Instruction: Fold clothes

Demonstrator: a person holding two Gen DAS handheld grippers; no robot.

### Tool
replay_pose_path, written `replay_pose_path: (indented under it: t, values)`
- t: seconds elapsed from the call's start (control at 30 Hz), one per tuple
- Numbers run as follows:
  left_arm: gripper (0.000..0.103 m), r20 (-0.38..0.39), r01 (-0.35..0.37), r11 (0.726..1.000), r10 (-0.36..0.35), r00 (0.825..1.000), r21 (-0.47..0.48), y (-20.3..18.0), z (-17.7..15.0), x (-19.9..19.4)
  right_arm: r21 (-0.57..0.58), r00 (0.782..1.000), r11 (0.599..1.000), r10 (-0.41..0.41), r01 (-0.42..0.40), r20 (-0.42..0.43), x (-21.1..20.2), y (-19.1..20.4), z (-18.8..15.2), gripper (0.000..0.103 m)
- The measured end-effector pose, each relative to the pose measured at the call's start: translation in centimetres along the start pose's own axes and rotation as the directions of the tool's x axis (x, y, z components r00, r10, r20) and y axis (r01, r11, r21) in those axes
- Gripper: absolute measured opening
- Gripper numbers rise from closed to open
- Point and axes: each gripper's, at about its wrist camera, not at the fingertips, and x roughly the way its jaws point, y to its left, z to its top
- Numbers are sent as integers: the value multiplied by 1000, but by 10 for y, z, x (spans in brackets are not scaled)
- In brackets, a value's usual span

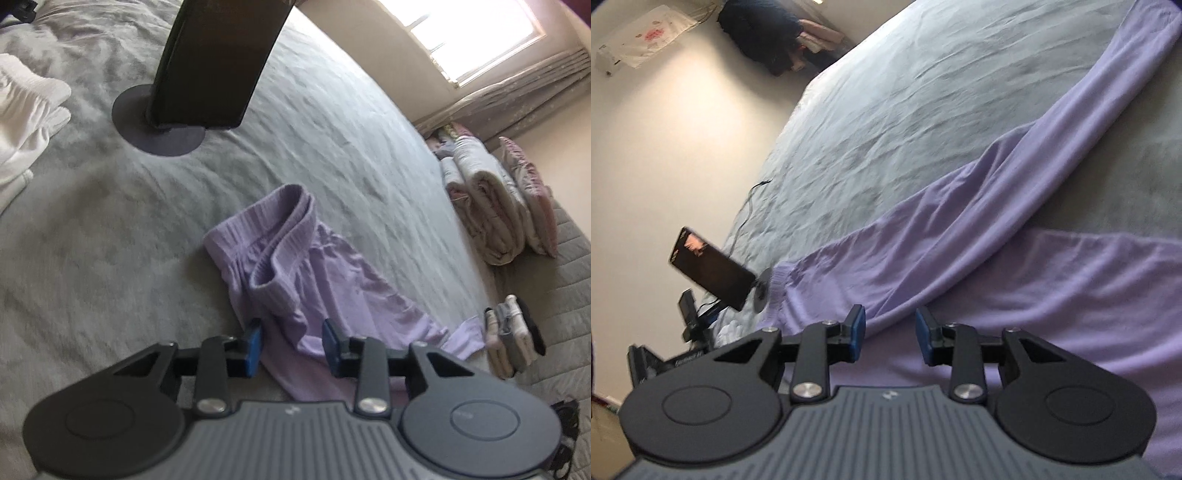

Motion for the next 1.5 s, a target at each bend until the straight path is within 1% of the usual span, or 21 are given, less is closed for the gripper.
replay_pose_path:
  t: [0.03,0.1,0.17,0.2,0.3,0.4,0.57,0.63,0.73,0.8,0.93,1.07,1.13,1.17,1.2,1.27,1.4,1.5]
  values:
    - [22,5,-16,1000,16,1000,3,-1,-1,2,10,1000,1000,-10,10,0,-1,-5,1,35]
    - [10,15,-29,1000,29,999,7,-4,-1,3,42,1000,999,-8,8,0,-2,-15,3,35]
    - [4,28,-30,1000,30,999,-5,-4,0,3,86,1000,996,12,-13,4,-2,-26,5,35]
    - [3,38,-28,999,29,999,-15,-4,1,2,106,1000,994,24,-25,8,-1,-31,5,35]
    - [2,74,-20,999,22,997,-25,-8,4,-3,149,998,987,55,-57,18,3,-37,9,35]
    - [2,112,4,1000,-2,994,-20,-13,7,-11,177,996,981,78,-82,32,5,-43,15,35]
    - [2,149,15,999,-10,989,-32,-13,11,-17,241,992,965,77,-100,101,5,-57,30,35]
    - [2,143,8,999,-3,990,-37,-11,12,-17,271,989,956,79,-112,128,5,-63,35,35]
    - [2,104,-1,999,6,995,-52,-5,12,-15,303,984,945,75,-122,162,2,-69,40,35]
    - [2,90,10,998,-3,996,-70,0,12,-15,317,981,941,67,-123,181,-1,-72,42,35]
    - [2,104,39,997,-32,994,-62,-1,13,-16,330,974,937,42,-115,222,-3,-73,43,35]
    - [1,130,26,999,-21,991,-39,-9,14,-14,344,965,933,16,-109,262,-5,-75,44,35]
    - [1,158,32,999,-26,987,-39,-12,17,-15,337,956,938,-18,-85,293,-7,-72,46,31]
    - [1,171,38,998,-30,985,-44,-13,19,-16,324,952,943,-28,-76,305,-8,-69,47,23]
    - [1,187,47,998,-38,982,-46,-13,21,-17,309,948,949,-35,-68,317,-10,-66,48,17]
    - [1,219,68,996,-55,974,-51,-13,26,-20,275,939,960,-47,-52,341,-15,-58,50,14]
    - [1,265,109,993,-97,959,-32,-12,34,-28,192,918,981,-55,-23,393,-32,-39,46,13]
    - [1,274,131,991,-120,954,-20,-7,37,-33,133,907,991,-45,-12,420,-48,-25,36,13]
